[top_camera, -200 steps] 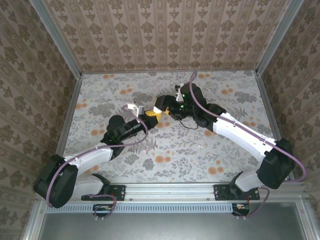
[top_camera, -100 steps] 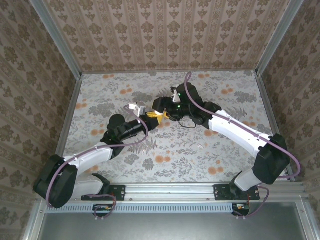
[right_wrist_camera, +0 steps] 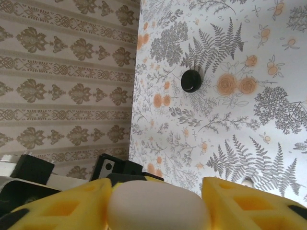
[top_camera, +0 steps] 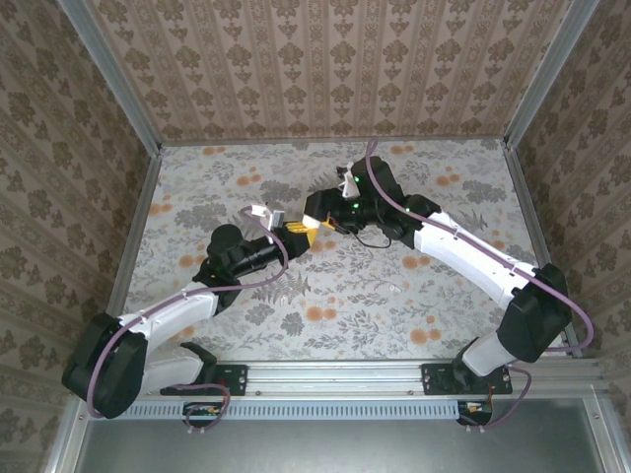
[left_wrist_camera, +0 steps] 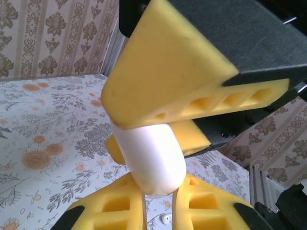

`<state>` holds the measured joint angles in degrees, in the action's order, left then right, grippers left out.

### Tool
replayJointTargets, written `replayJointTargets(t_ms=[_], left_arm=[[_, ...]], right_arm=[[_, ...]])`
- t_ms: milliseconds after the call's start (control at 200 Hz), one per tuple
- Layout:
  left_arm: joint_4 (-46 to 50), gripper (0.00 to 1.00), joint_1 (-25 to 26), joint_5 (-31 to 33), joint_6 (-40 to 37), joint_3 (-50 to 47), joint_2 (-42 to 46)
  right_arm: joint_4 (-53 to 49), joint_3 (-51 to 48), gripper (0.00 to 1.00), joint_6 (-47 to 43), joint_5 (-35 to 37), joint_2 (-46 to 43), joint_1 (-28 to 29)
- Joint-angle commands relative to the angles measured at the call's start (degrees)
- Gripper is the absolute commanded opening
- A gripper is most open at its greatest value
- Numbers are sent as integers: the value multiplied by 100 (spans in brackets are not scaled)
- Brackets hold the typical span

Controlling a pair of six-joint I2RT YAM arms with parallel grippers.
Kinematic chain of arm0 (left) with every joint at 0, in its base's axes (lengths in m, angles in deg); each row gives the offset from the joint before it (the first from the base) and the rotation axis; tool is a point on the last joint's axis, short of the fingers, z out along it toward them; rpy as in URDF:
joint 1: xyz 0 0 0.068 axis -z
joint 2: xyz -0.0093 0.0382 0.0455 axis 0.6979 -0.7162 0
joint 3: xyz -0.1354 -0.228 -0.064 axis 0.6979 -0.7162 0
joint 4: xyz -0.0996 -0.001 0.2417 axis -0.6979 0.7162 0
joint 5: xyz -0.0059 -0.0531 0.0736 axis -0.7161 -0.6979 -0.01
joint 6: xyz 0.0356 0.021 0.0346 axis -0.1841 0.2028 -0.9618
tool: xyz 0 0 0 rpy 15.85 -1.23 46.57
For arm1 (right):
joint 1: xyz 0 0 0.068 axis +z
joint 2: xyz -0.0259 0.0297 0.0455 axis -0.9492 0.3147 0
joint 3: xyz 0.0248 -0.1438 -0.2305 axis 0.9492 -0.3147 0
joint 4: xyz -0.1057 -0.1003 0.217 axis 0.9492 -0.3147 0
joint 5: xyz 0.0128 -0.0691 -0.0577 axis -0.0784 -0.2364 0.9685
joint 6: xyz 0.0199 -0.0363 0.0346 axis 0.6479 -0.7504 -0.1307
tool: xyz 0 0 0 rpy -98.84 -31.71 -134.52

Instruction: Insert wireless bluetooth earbuds into charging case

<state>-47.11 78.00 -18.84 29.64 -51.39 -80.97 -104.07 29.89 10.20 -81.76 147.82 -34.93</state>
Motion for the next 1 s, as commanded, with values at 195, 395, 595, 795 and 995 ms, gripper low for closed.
replayJointTargets(t_ms=[195,395,595,795,995], left_arm=[[248,24,-95,-319,-97,289,58],[928,66,-279,-52,5,446,293],[959,71,-670,-699,348,506,484],[785,63,-687,-1158,563,738,241],[494,52,-568,-1424,758,1032,-268]], right_arm=[[-81,129,32,-134,-166,67,-26],[-215,39,30,-365,404,-153,25],[-512,19,29,-724,1100,-392,128],[-650,163,29,-876,1212,-369,228],[-682,209,29,-881,1152,-358,269]])
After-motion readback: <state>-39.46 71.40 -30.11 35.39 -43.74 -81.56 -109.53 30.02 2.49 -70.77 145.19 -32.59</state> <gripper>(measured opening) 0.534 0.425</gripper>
